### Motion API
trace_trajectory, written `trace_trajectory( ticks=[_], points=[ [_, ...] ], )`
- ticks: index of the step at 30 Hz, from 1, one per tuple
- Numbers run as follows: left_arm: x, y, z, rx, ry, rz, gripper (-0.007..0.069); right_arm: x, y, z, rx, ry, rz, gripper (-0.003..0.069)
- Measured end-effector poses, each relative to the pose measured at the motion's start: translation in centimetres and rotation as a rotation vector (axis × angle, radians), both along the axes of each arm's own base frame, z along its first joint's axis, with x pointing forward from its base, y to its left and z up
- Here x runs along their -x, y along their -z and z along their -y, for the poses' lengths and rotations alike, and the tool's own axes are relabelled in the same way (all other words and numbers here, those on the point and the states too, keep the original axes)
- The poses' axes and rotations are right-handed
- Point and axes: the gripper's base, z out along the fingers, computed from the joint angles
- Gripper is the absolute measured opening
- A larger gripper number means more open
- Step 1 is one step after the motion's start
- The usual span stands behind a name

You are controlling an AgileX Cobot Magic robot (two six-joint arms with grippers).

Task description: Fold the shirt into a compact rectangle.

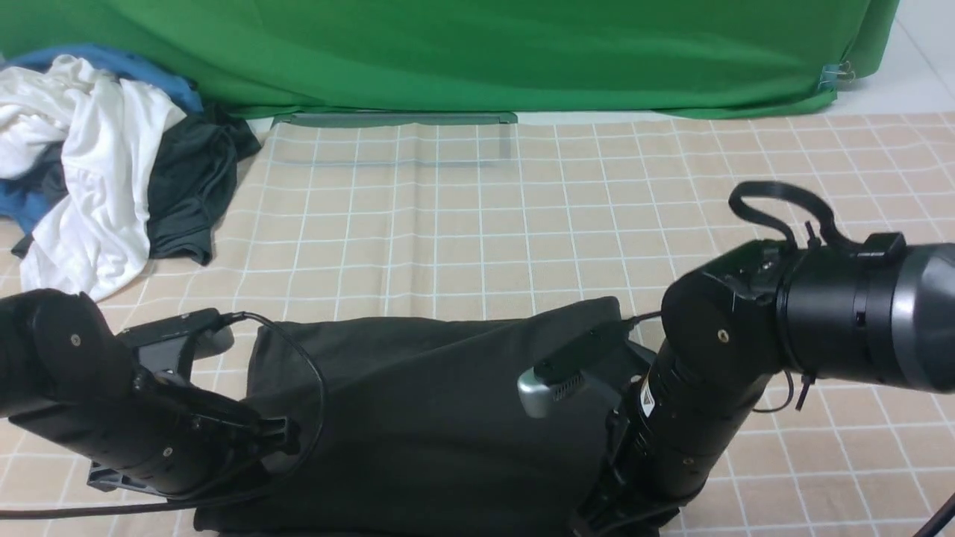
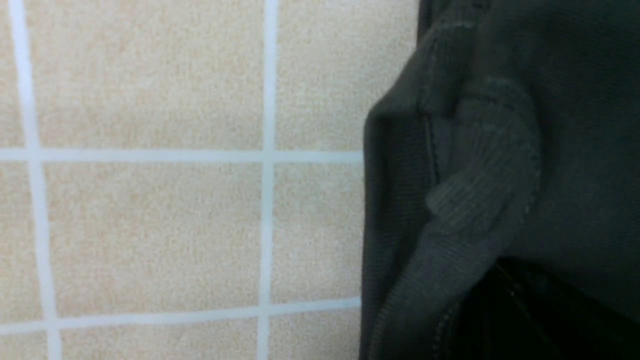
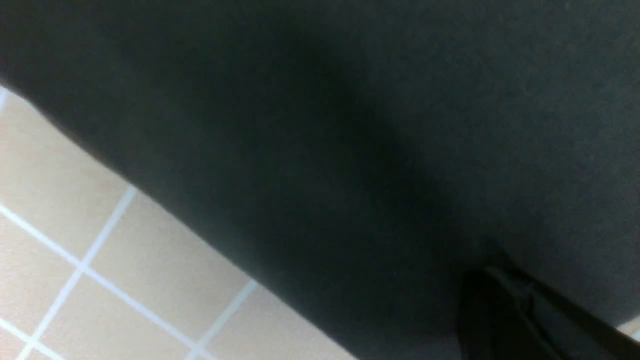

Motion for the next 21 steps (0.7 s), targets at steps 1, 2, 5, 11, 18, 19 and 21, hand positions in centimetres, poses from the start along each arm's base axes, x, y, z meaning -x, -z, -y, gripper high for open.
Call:
trace_trajectory(
  ticks=[1,2,5,11,18,19,21],
  points=[
    [0.0,0.0,0.0,0.0,0.0,0.002,0.0019,0.0,0.0,0.0,0.001,0.0,-0.001,0.0035],
    [0.0,-0.1,0.0,0.0,0.003,0.005,0.0019,0.0,0.0,0.0,0.002,-0.001,0.0,0.0035],
    [0.0,-0.6,0.0,-0.005,0.02,0.012,0.0019,0.1,0.0,0.1,0.009,-0.006,-0.002,0.0035],
    [-1.4,-5.8,0.3,0.016,0.034,0.15,0.0019,0.6,-2.6,0.7,-0.012,-0.025,0.048,0.0035],
    [-5.0,-10.0,0.3,-0.033,0.043,0.225,0.0019,1.6,-7.0,1.6,-0.105,-0.022,0.16,0.0035],
    [-5.7,-9.9,0.4,-0.042,0.047,0.225,0.002,1.8,-7.4,1.7,-0.114,-0.017,0.169,0.0035],
    [-7.1,-9.6,0.4,-0.061,0.055,0.226,0.0025,2.0,-8.2,2.0,-0.133,-0.002,0.187,0.0035]
  ],
)
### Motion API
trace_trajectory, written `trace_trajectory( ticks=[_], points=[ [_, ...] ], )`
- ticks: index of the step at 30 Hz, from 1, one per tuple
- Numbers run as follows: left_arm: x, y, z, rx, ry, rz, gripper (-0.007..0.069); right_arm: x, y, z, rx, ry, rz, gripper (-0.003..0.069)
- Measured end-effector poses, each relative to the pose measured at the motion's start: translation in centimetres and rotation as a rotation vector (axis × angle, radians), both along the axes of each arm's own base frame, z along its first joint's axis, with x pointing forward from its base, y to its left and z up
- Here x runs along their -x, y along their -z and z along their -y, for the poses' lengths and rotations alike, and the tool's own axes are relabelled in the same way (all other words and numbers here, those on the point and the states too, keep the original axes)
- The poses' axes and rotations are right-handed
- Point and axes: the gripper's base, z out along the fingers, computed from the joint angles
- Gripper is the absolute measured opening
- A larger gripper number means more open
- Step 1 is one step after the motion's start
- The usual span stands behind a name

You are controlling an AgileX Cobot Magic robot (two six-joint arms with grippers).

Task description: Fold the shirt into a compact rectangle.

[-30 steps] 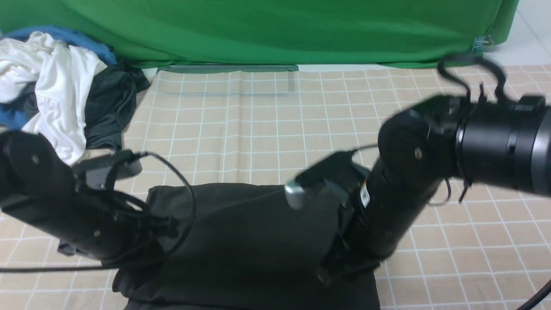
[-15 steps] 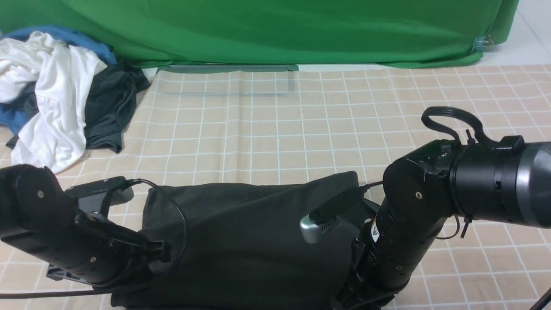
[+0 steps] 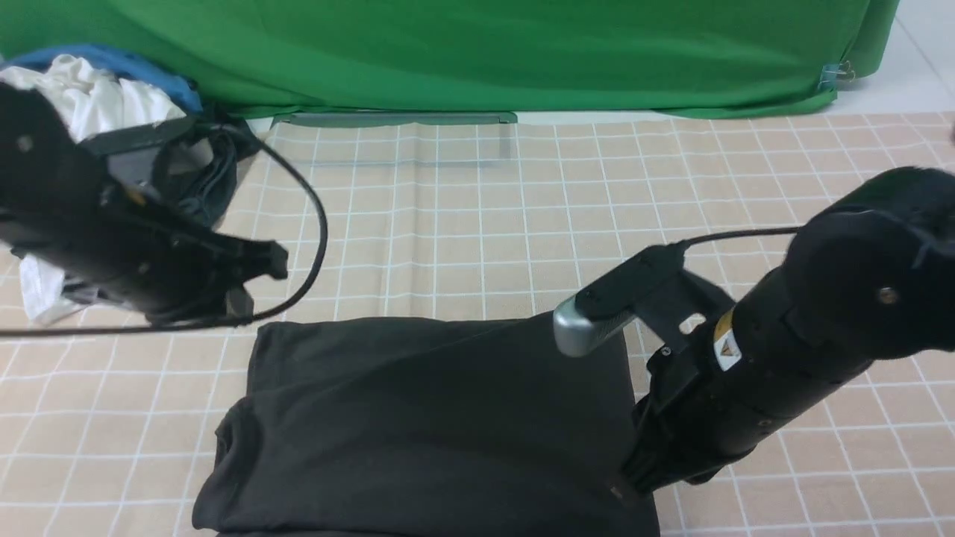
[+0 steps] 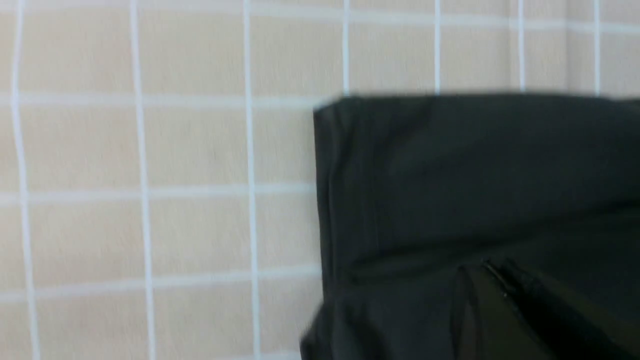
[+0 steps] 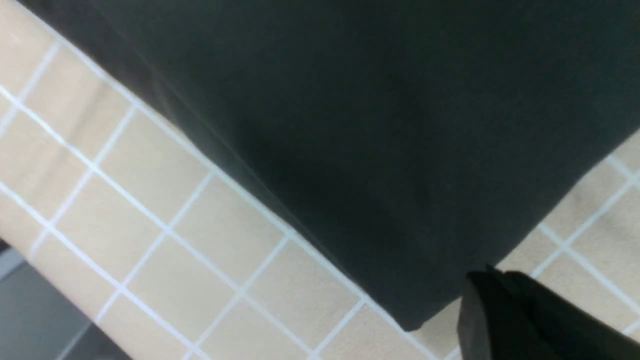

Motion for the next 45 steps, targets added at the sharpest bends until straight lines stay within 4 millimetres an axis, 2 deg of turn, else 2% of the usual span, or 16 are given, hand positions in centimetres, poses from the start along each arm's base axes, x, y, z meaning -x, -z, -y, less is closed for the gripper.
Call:
trace_trajectory(
  ticks=[2,6,12,13,15,17,20,22,23,25,26,28,30,35,39,45],
  points=[
    [-1.2,1.0,0.0,-0.022,0.006,-0.02,0.0059,0.1,-0.5,0.2,-0.012,0.008,0.01,0.0035],
    [-3.0,3.6,-0.1,-0.085,0.029,-0.064,0.0178,0.2,-0.8,0.3,-0.018,0.009,0.019,0.0035],
    [-4.9,6.9,-0.1,-0.118,0.036,-0.06,0.042,0.2,-0.8,0.3,-0.02,0.013,0.017,0.0035],
    [-4.9,7.1,-0.1,-0.118,0.036,-0.06,0.0426,0.2,-0.8,0.3,-0.02,0.013,0.017,0.0035],
    [-5.4,8.3,0.0,-0.117,0.032,-0.071,0.0493,0.2,-0.8,0.3,-0.02,0.014,0.018,0.0035],
    [-5.6,9.2,0.1,-0.116,0.03,-0.084,0.0512,0.2,-0.8,0.3,-0.021,0.015,0.019,0.0035],
    [-6.0,9.8,0.1,-0.116,0.028,-0.081,0.0502,0.2,-0.8,0.3,-0.024,0.016,0.022,0.0035],
    [-6.1,9.9,0.2,-0.108,0.022,-0.077,0.0459,0.2,-0.8,0.2,-0.025,0.017,0.023,0.0035],
    [-6.2,9.9,0.1,-0.102,0.017,-0.074,0.0393,0.2,-0.8,0.3,-0.025,0.018,0.023,0.0035],
    [-6.3,9.9,0.1,-0.091,0.013,-0.072,0.0333,0.1,-0.8,0.3,-0.027,0.018,0.026,0.0035],
    [-6.4,9.9,0.2,-0.071,0.016,-0.064,0.023,0.1,-0.8,0.2,-0.029,0.019,0.029,0.0035],
    [-6.4,9.9,0.6,-0.04,0.037,-0.06,0.0088,0.1,-0.9,0.2,-0.035,0.02,0.036,0.0035],
    [-6.4,9.9,0.8,-0.018,0.046,-0.059,0.0048,0.0,-0.9,0.2,-0.04,0.021,0.043,0.0035],
    [-6.8,9.6,1.1,0.019,0.036,-0.054,0.0037,-0.1,-0.9,0.1,-0.043,0.022,0.052,0.0035],
    [-8.0,8.3,1.2,0.039,0.01,-0.004,0.0037,-0.4,-0.9,0.5,-0.013,0.052,0.08,0.0038],
    [-9.2,7.3,-0.3,0.073,-0.097,0.047,0.0037,-1.7,-1.0,1.6,0.057,0.16,0.173,0.0072]
  ],
)
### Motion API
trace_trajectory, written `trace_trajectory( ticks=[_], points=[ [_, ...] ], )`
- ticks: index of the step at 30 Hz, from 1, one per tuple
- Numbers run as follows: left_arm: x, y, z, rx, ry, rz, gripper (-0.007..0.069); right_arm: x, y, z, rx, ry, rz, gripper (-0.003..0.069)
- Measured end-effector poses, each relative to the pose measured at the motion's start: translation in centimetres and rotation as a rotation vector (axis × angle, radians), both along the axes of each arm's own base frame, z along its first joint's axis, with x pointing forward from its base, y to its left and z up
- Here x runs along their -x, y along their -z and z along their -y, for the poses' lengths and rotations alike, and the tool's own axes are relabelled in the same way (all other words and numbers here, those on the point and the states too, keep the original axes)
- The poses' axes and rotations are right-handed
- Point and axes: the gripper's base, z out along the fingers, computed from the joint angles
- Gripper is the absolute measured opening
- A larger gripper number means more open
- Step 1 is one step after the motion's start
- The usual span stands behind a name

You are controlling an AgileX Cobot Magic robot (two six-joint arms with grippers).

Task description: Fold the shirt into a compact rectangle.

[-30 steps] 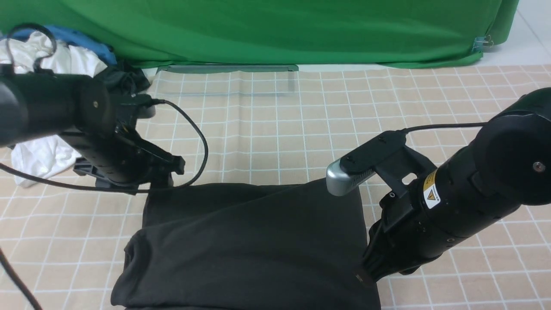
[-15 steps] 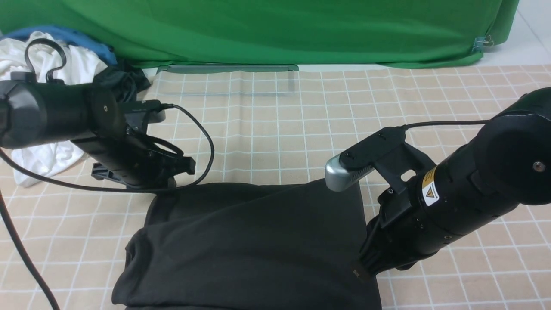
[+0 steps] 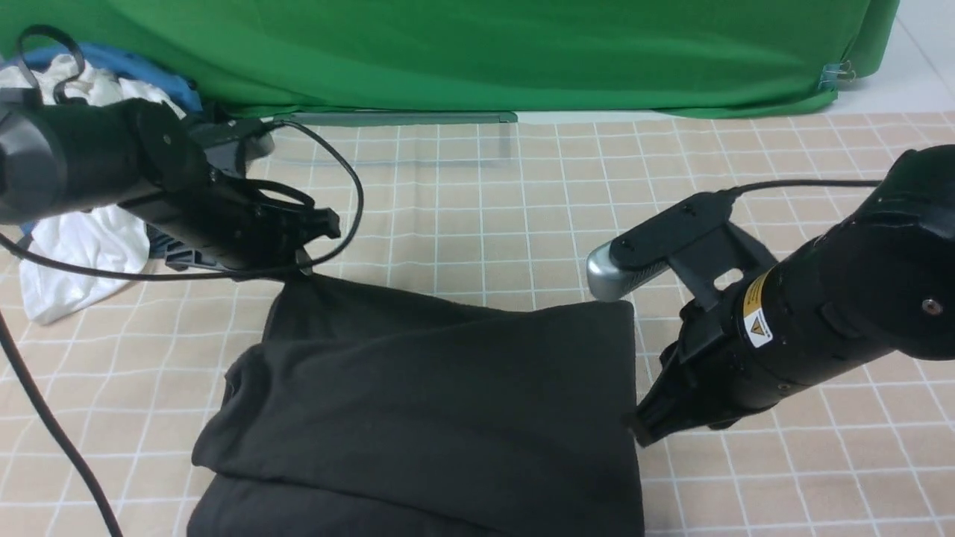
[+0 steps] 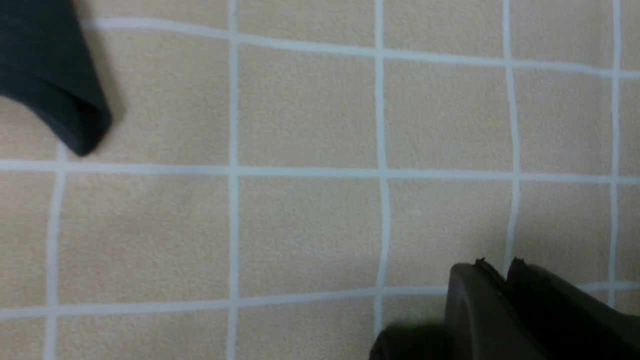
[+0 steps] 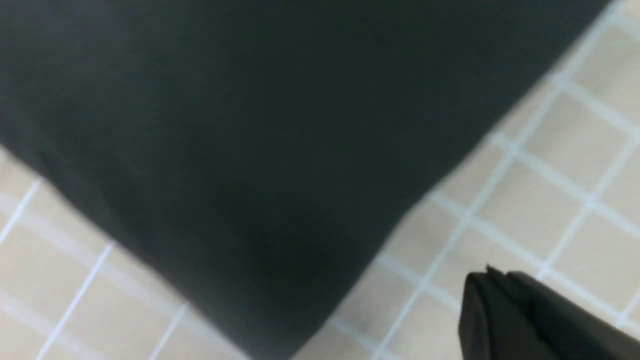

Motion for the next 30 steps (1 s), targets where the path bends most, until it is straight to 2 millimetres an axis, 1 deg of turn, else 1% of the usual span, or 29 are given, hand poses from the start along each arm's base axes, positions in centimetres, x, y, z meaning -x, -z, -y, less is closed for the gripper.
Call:
trace_trajectory(
  ticks=[1,5,8,11,12,14,16,17,18,19,20,22,23,25,26,27,30],
  points=[
    [0.0,0.0,-0.1,0.0,-0.002,0.0,0.0037,-0.1,0.0,0.0,-0.002,0.005,0.002,0.0072],
    [-0.1,0.0,-0.6,-0.001,-0.016,-0.001,0.0037,-1.9,-0.2,1.7,-0.068,0.124,0.036,0.014],
    [-0.1,0.0,-0.6,0.0,-0.017,-0.002,0.0037,-4.1,0.0,3.8,-0.153,0.243,0.004,0.021],
    [-0.1,0.0,-0.6,0.0,-0.018,-0.002,0.0037,-5.6,0.1,4.5,-0.218,0.27,-0.03,0.0253],
    [-0.1,0.0,-0.6,0.0,-0.018,-0.003,0.0037,-6.5,0.0,4.5,-0.246,0.256,-0.033,0.0272],
    [-0.1,0.0,-0.6,0.0,-0.018,-0.003,0.0037,-7.5,0.2,4.2,-0.277,0.248,-0.043,0.0301],
    [-0.1,0.0,-0.6,-0.007,-0.013,-0.002,0.0037,-9.5,1.1,3.4,-0.298,0.242,-0.063,0.0386],
    [0.0,0.0,-0.7,-0.012,-0.009,-0.003,0.0037,-10.1,1.5,3.2,-0.298,0.242,-0.069,0.0429],
    [0.0,0.0,-0.7,-0.012,-0.008,-0.005,0.0037,-10.3,1.4,3.1,-0.302,0.241,-0.067,0.0438],
    [0.0,0.1,-0.7,-0.019,-0.002,-0.01,0.0037,-11.4,2.3,2.6,-0.3,0.245,-0.084,0.0512],
    [0.1,0.1,-0.7,-0.021,0.001,-0.015,0.0037,-12.1,3.2,2.3,-0.292,0.246,-0.102,0.0563],
    [0.1,0.1,-0.7,-0.023,0.004,-0.019,0.0037,-13.0,4.3,1.9,-0.283,0.249,-0.125,0.0614],
    [0.1,0.1,-0.7,-0.024,0.004,-0.019,0.0037,-13.2,4.6,1.9,-0.281,0.25,-0.13,0.062],
    [0.1,0.1,-0.7,-0.023,0.005,-0.02,0.0037,-14.2,6.4,1.4,-0.273,0.259,-0.169,0.0629],
    [0.1,0.1,-0.7,-0.024,0.006,-0.021,0.0037,-14.5,7.0,1.3,-0.274,0.263,-0.182,0.0624],
    [0.1,0.1,-0.7,-0.024,0.006,-0.021,0.0037,-14.8,7.6,1.1,-0.275,0.269,-0.198,0.0617],
    [0.1,0.1,-0.7,-0.025,0.007,-0.021,0.0037,-15.3,9.1,0.8,-0.272,0.278,-0.235,0.0558]
  ],
)
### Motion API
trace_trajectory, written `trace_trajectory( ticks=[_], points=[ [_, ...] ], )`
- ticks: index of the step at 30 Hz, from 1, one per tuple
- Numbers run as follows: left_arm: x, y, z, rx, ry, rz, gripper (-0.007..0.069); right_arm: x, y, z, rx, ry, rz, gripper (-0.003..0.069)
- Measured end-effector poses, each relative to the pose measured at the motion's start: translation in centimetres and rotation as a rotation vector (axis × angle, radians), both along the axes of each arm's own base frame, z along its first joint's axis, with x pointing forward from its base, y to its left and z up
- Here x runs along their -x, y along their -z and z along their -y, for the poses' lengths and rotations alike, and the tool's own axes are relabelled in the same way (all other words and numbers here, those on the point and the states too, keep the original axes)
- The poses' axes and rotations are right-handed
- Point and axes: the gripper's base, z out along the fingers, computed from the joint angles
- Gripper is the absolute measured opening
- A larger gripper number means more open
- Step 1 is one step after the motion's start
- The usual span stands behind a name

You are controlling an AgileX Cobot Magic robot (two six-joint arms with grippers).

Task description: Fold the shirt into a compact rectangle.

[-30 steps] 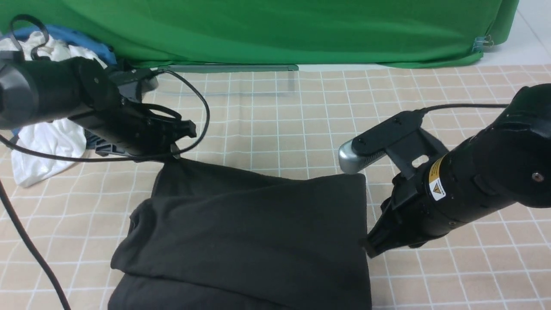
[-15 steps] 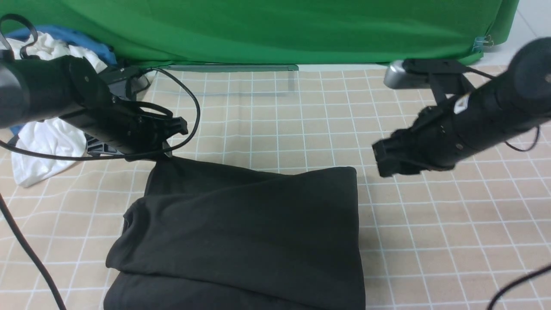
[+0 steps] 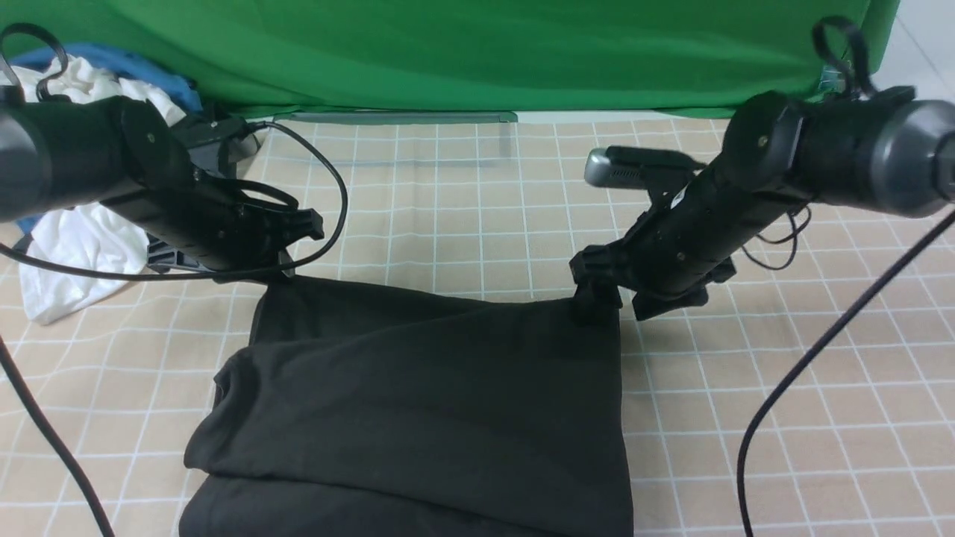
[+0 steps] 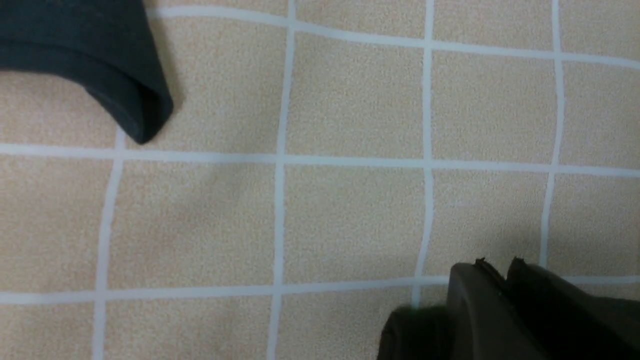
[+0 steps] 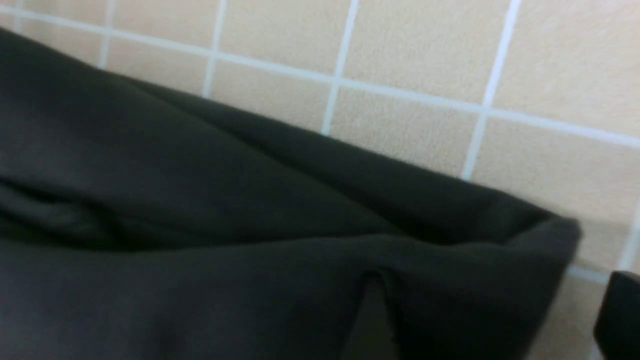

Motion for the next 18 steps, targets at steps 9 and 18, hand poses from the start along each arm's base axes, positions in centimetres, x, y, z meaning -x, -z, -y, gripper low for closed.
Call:
trace_trajectory(
  ticks=[9,18],
  points=[
    [0.0,-0.1,0.0,0.001,-0.001,0.002,0.0037,-0.8,0.4,0.1,-0.001,-0.062,0.032,0.0085],
    [-0.8,-1.7,0.0,0.021,-0.033,0.056,0.0037,-3.9,-2.8,2.5,-0.026,-0.003,0.148,0.0085]
  ],
)
